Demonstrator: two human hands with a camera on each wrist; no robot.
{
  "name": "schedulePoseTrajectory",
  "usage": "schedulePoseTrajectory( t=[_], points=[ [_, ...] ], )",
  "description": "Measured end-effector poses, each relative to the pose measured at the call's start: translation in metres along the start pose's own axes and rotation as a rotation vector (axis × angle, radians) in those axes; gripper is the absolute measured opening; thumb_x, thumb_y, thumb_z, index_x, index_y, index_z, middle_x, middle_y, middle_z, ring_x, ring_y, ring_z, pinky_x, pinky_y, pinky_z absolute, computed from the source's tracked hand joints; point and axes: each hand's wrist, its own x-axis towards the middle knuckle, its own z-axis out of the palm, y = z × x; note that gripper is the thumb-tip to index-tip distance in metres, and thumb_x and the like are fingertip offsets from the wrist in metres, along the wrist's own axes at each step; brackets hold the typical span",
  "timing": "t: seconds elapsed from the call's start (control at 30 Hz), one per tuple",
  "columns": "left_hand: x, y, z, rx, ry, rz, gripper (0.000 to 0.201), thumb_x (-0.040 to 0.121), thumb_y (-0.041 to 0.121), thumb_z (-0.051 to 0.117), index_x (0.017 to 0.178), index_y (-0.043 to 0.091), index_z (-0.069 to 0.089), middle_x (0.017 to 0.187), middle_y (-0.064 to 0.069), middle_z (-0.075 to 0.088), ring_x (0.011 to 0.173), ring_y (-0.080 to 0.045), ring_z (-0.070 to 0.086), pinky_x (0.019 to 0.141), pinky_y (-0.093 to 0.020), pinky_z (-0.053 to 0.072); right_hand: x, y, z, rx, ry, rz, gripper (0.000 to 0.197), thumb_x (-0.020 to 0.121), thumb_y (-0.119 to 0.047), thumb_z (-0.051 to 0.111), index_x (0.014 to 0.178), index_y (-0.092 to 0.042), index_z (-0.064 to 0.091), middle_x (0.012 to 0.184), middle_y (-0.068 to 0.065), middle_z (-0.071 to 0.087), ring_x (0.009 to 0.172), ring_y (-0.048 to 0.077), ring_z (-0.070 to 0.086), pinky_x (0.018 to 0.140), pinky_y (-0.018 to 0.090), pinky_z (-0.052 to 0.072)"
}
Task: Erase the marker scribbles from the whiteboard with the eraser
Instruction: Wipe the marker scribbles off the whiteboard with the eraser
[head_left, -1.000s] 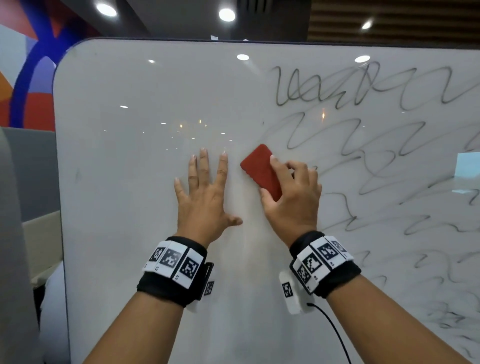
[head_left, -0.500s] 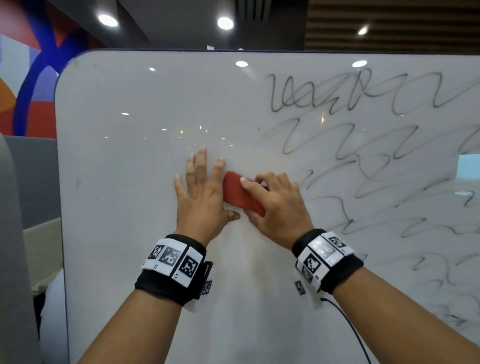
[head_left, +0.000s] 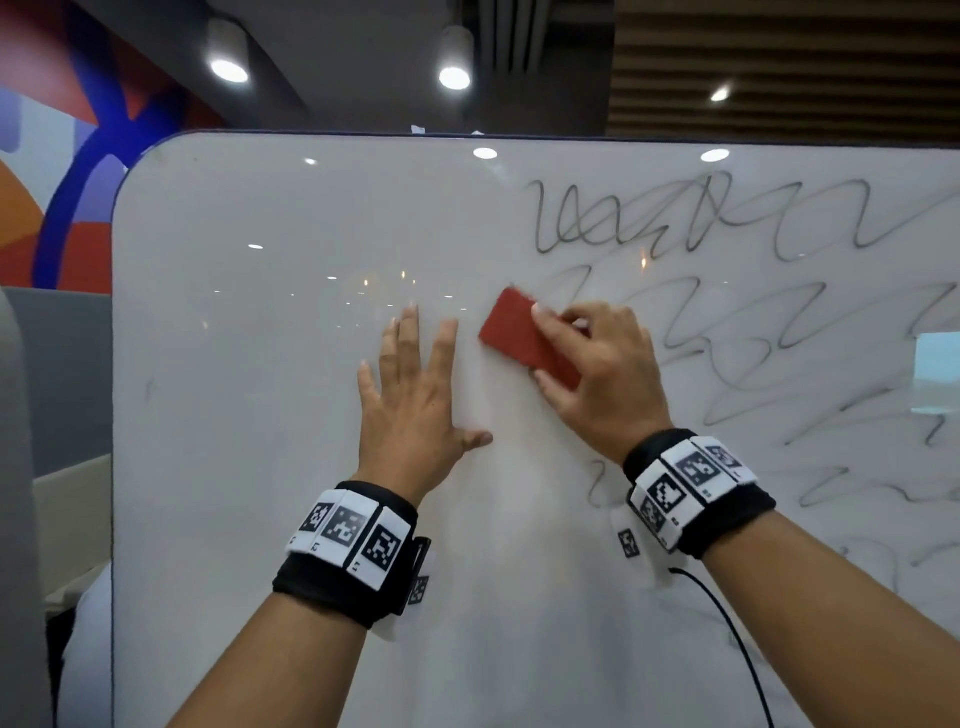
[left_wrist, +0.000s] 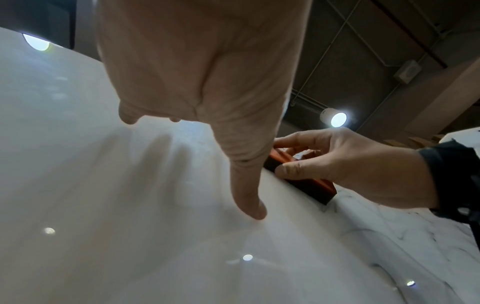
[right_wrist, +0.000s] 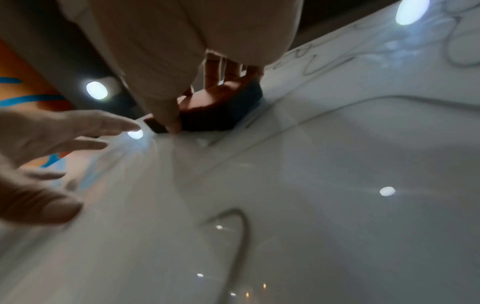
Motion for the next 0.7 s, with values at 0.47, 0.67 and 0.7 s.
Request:
schedulePoseTrajectory(
  t=[0.47, 0.67, 0.7],
  points=[
    [0.022, 0.012, -0.003, 0.098, -0.061, 0.015, 0.136, 0.064, 0.066, 0.078, 0.153, 0.033, -0.019, 0.161, -0.001, -0.027, 0.15, -0.022, -0.02, 0.119, -0.059, 0.007, 0.0, 0.0, 0.006, 0.038, 0.014, -0.039, 0.055, 0.077, -0.03, 0.078, 0.129, -0.02, 0.064, 0.119, 0.008, 0.059, 0.105, 0.029, 0.05, 0.08, 0.043, 0.044],
    [0.025, 0.012, -0.011, 0.095, -0.026, -0.006, 0.126, 0.063, 0.061, 0.083, 0.155, 0.035, -0.001, 0.163, 0.001, -0.009, 0.15, -0.022, -0.005, 0.117, -0.06, 0.016, 0.009, 0.016, 0.0, 0.016, -0.037, -0.153, 0.055, 0.076, -0.029, 0.078, 0.128, -0.019, 0.064, 0.114, 0.009, 0.06, 0.102, 0.031, 0.052, 0.078, 0.043, 0.045],
    [0.025, 0.012, -0.011, 0.096, -0.028, -0.011, 0.125, 0.063, 0.06, 0.083, 0.154, 0.036, 0.0, 0.162, 0.001, -0.008, 0.15, -0.022, -0.004, 0.117, -0.06, 0.017, 0.012, 0.017, -0.002, 0.026, -0.007, -0.088, 0.054, 0.077, -0.029, 0.077, 0.129, -0.019, 0.064, 0.115, 0.009, 0.059, 0.102, 0.031, 0.052, 0.079, 0.043, 0.044]
  ],
)
